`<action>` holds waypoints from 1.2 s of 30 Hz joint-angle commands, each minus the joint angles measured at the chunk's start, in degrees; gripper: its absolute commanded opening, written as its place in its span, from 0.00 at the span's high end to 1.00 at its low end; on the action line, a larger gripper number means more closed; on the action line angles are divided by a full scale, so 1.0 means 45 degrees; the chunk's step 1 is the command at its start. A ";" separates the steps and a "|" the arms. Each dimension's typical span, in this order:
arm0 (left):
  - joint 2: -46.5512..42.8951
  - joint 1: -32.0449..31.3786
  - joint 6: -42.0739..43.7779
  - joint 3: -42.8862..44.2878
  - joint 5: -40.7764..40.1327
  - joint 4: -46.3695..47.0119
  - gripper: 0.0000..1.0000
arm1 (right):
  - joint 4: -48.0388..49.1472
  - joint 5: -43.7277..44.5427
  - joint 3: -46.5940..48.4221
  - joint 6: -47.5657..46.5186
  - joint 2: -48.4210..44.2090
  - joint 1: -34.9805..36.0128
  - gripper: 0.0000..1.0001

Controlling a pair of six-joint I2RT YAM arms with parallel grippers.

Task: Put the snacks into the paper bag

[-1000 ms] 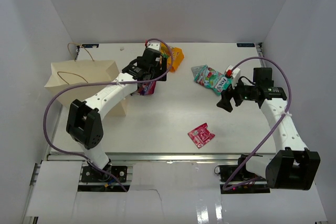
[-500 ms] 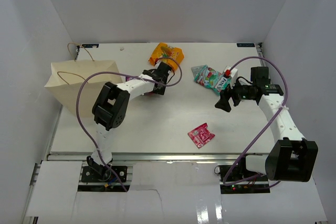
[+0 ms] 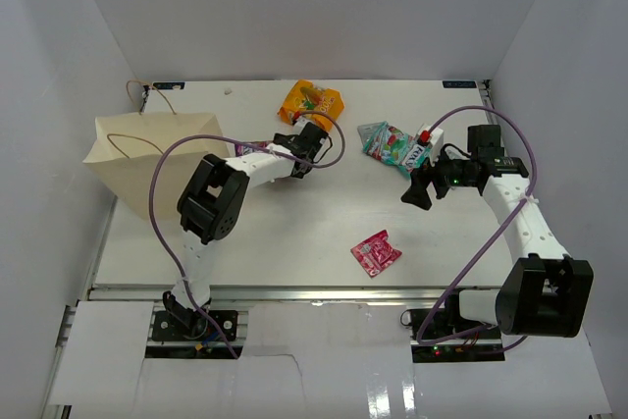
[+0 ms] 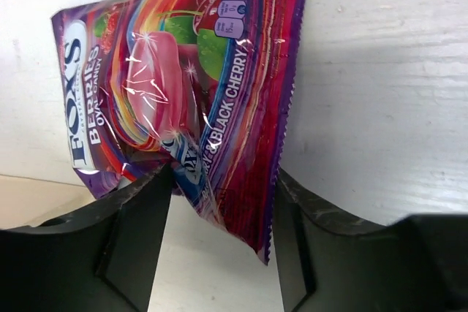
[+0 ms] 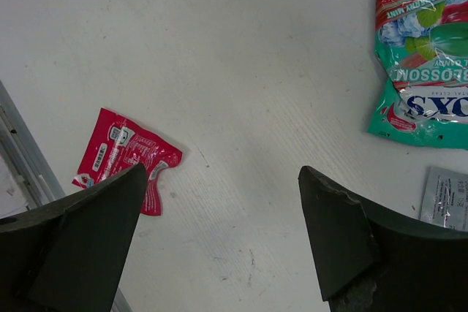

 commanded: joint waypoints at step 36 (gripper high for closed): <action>-1.0890 -0.0601 -0.6338 0.5936 -0.0280 -0.4610 1.00 | 0.0577 -0.0722 0.0153 0.0242 -0.0132 -0.0047 0.10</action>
